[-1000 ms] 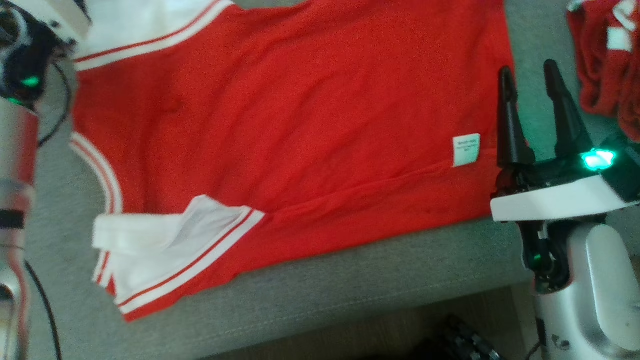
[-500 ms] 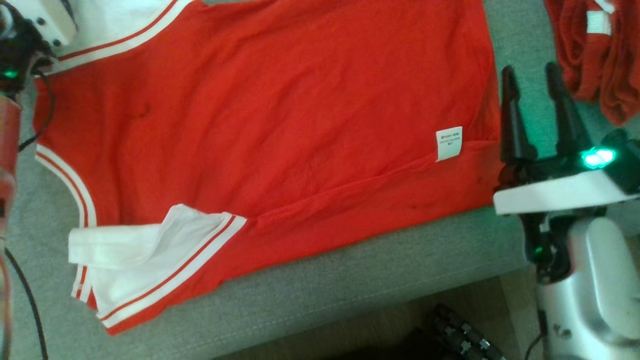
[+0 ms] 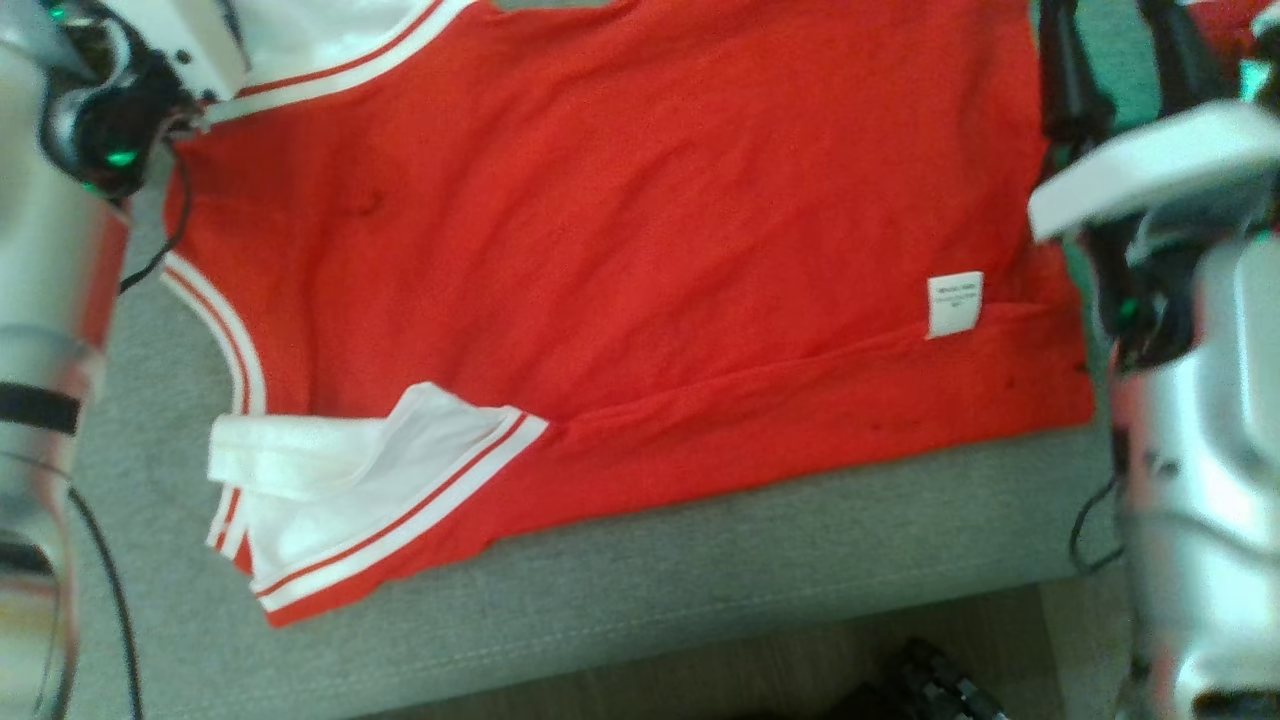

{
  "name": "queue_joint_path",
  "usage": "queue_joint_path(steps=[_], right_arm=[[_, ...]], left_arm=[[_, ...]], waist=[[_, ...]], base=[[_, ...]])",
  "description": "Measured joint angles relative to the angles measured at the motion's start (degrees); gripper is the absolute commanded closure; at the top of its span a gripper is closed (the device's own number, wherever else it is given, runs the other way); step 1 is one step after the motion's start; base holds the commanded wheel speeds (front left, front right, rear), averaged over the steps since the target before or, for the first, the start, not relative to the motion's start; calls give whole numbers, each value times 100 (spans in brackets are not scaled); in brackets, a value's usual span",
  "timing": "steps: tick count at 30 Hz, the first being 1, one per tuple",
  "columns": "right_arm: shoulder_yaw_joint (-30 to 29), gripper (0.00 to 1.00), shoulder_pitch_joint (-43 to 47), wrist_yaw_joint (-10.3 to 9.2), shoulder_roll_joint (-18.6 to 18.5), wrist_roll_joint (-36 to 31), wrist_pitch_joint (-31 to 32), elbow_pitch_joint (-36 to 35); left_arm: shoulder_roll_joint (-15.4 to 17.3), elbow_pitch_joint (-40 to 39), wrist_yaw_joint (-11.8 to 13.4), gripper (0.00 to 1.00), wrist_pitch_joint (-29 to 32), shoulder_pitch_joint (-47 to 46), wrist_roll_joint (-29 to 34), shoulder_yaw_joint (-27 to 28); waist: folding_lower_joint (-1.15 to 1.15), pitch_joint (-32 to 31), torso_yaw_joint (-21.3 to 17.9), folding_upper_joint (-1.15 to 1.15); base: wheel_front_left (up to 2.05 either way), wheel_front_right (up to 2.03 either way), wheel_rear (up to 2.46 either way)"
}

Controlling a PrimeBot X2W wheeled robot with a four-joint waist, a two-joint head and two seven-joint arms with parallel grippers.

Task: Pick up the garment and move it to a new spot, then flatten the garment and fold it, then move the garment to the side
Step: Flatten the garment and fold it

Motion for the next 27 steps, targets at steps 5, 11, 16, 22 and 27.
queue_joint_path(steps=[5, 11, 16, 22, 27], right_arm=[[-144, 0, -855, 0, -294, -13, 671, 1094], [-168, 0, -1243, 0, -450, -104, 1381, 1795], [-241, 100, -1504, 0, -486, -101, 1784, 2086], [-339, 100, -1523, 0, -489, -71, 1492, 2058], [-404, 100, -1522, 0, -487, 149, 1160, 1857]], left_arm=[[-220, 20, 0, 100, -258, -197, -153, -241], [-328, 18, 0, 100, -448, -269, -331, -526], [-327, 15, 0, 100, -646, -304, -528, -755], [-296, -45, -1, 100, -1126, -402, -677, -898], [-215, -114, -1, 100, -1469, -461, -776, -958]], waist=[[0, 51, 287, 0], [0, 107, 548, 0], [0, 86, 668, 0], [0, 16, 731, 0], [0, -76, 750, 0]], base=[[0, 0, 0], [0, 0, 0], [0, 0, 0], [0, 0, 0], [0, 0, 0]])
